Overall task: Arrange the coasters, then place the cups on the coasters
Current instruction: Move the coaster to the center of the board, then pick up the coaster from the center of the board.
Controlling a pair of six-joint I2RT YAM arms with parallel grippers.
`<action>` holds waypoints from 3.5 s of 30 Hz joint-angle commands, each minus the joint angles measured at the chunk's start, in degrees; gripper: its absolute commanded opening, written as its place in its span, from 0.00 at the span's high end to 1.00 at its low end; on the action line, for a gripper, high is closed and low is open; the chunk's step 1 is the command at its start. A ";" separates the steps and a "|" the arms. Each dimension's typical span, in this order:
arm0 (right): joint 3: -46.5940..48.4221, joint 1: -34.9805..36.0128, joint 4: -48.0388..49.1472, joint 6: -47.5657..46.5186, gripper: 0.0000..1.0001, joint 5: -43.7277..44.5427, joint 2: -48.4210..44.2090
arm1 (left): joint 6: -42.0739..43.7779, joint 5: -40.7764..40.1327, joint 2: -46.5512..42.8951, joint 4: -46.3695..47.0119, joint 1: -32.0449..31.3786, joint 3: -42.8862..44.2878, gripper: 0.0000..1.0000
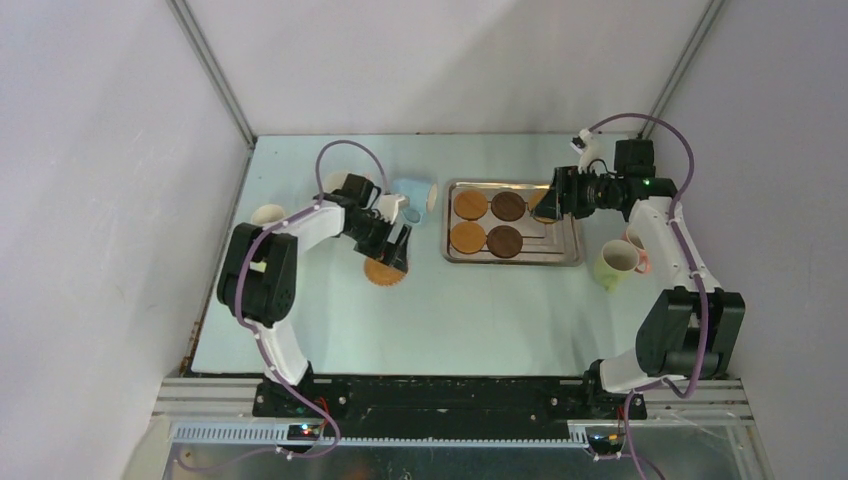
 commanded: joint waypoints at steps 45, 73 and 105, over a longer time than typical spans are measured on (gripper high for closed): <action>5.89 26.35 -10.35 -7.76 0.11 -6.83 30.53 | 17.81 15.47 -4.58 -16.29 -31.39 -5.34 0.02; 7.85 22.90 -9.98 -4.45 0.11 -10.83 34.19 | 0.02 -5.38 -2.66 6.36 -34.96 -1.10 0.02; 6.06 27.78 -2.18 3.29 0.10 -4.14 37.63 | 1.83 3.86 4.78 -0.62 -33.20 -1.60 0.02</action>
